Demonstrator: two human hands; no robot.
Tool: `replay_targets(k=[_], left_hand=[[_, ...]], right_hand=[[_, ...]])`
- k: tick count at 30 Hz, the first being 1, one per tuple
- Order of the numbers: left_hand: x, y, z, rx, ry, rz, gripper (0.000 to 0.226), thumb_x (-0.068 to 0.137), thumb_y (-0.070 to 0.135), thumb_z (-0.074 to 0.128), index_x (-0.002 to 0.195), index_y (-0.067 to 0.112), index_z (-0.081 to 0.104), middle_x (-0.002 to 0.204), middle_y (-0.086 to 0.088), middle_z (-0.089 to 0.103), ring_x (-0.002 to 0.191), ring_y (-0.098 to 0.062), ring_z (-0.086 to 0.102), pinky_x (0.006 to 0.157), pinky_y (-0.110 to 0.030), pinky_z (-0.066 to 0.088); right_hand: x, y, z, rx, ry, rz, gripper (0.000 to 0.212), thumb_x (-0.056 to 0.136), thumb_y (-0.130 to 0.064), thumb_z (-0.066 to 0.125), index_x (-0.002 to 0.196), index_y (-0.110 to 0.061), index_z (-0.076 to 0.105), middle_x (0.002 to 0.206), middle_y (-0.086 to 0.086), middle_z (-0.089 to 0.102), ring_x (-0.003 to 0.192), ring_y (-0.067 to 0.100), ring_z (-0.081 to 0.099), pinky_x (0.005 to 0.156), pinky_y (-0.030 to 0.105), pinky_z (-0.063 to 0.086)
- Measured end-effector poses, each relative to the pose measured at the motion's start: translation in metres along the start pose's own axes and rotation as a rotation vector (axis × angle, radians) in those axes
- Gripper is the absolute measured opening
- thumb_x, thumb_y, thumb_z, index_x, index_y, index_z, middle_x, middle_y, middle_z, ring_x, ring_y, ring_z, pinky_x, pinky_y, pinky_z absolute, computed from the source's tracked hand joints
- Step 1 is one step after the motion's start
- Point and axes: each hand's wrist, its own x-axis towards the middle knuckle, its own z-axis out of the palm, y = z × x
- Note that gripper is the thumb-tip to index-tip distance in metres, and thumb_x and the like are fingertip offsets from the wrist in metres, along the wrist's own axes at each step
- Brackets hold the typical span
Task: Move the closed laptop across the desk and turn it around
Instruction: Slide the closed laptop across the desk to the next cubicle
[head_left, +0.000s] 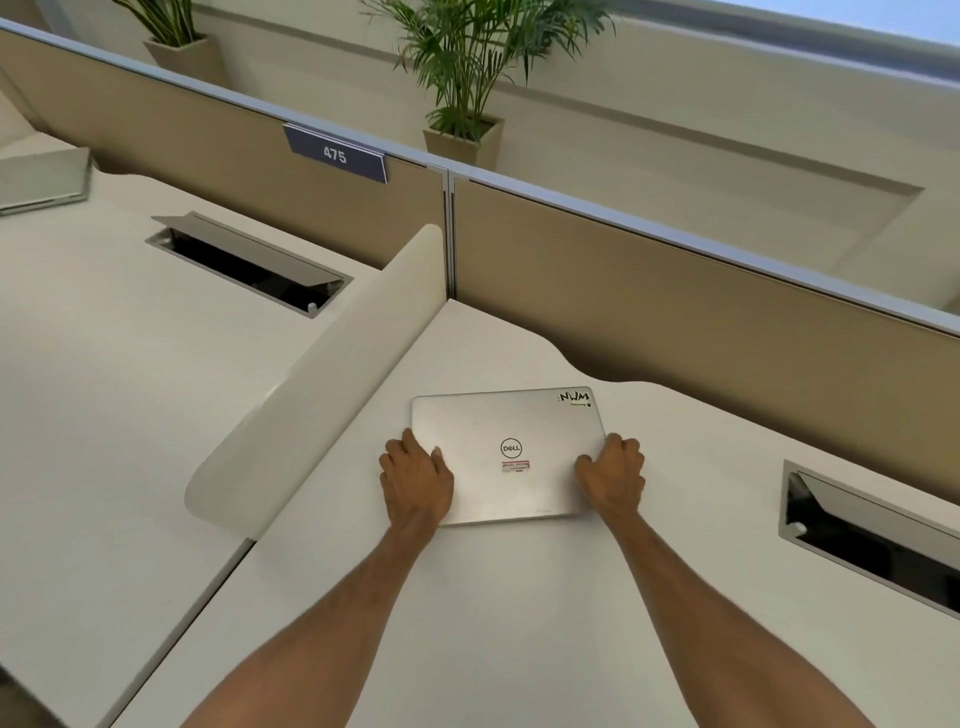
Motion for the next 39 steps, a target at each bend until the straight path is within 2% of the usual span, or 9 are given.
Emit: replay_targets(k=[3,6,15,22,26,29,31,33,39], left_hand=[[0.015,0.014,-0.011,-0.356,-0.063,-0.314,0.050,0.108,0.027,0.051,0.151,0.003,0.048,0.152,-0.025,0.048,0.142,-0.044,0.047,0.112,-0.051,0.045],[0.023,0.019,-0.019,-0.479,-0.111,-0.436,0.051,0.107,0.030,0.052,0.152,0.006,0.050,0.157,-0.022,0.044,0.149,-0.041,0.042,0.117,-0.050,0.041],[0.014,0.019,-0.016,-0.535,-0.101,-0.471,0.050,0.107,0.031,0.053,0.150,0.006,0.052,0.158,-0.021,0.045,0.149,-0.042,0.044,0.123,-0.051,0.038],[-0.016,0.006,-0.012,-0.608,-0.108,-0.467,0.056,0.113,0.038,0.045,0.157,0.004,0.049,0.164,-0.023,0.037,0.145,-0.043,0.050,0.120,-0.047,0.040],[-0.045,0.001,-0.010,-0.635,-0.085,-0.465,0.054,0.113,0.037,0.044,0.154,0.002,0.053,0.162,-0.024,0.041,0.146,-0.042,0.048,0.119,-0.047,0.040],[-0.074,0.001,-0.008,-0.637,-0.077,-0.452,0.054,0.113,0.037,0.044,0.154,0.003,0.053,0.161,-0.024,0.042,0.146,-0.040,0.049,0.118,-0.047,0.040],[-0.096,0.001,-0.006,-0.631,-0.074,-0.445,0.053,0.113,0.037,0.044,0.153,0.002,0.053,0.160,-0.024,0.043,0.144,-0.041,0.050,0.117,-0.048,0.040],[-0.119,0.004,-0.003,-0.628,-0.071,-0.440,0.053,0.113,0.037,0.044,0.151,0.002,0.054,0.159,-0.025,0.043,0.141,-0.043,0.052,0.116,-0.048,0.041],[-0.191,0.018,0.012,-0.615,-0.092,-0.417,0.052,0.113,0.040,0.044,0.148,0.002,0.055,0.157,-0.024,0.043,0.136,-0.046,0.055,0.111,-0.047,0.044]], right_hand=[[0.008,-0.004,-0.001,0.058,-0.015,0.060,0.046,0.095,-0.022,0.066,0.135,0.000,0.057,0.143,0.018,0.048,0.141,0.039,0.045,0.109,0.050,0.046],[0.013,-0.009,-0.002,0.119,-0.012,0.117,0.048,0.093,-0.019,0.067,0.136,-0.001,0.056,0.143,0.019,0.047,0.142,0.039,0.043,0.111,0.051,0.045],[0.009,0.000,-0.009,0.290,-0.004,0.228,0.050,0.091,-0.014,0.068,0.139,-0.006,0.057,0.147,0.015,0.049,0.144,0.036,0.045,0.113,0.049,0.045],[-0.009,0.033,-0.022,0.450,-0.014,0.241,0.023,0.086,-0.007,0.067,0.104,0.007,0.074,0.128,0.029,0.071,0.113,0.044,0.067,0.093,0.046,0.059],[-0.028,0.052,-0.034,0.544,-0.003,0.228,0.045,0.087,-0.003,0.070,0.125,0.020,0.063,0.135,0.034,0.067,0.133,0.048,0.063,0.109,0.062,0.053],[-0.048,0.075,-0.043,0.582,-0.003,0.254,0.044,0.087,-0.002,0.069,0.123,0.021,0.062,0.132,0.036,0.068,0.110,0.043,0.075,0.102,0.060,0.058],[-0.061,0.094,-0.049,0.619,-0.029,0.268,0.041,0.087,-0.001,0.068,0.121,0.021,0.063,0.108,0.035,0.074,0.087,0.024,0.055,0.081,0.042,0.053],[-0.073,0.113,-0.057,0.645,-0.062,0.276,0.040,0.086,0.000,0.066,0.118,0.022,0.063,0.087,0.015,0.059,0.088,0.020,0.046,0.079,0.035,0.035],[-0.110,0.183,-0.083,0.677,-0.078,0.290,0.033,0.084,0.002,0.064,0.106,0.026,0.060,0.087,0.008,0.051,0.085,0.022,0.045,0.078,0.035,0.032]])
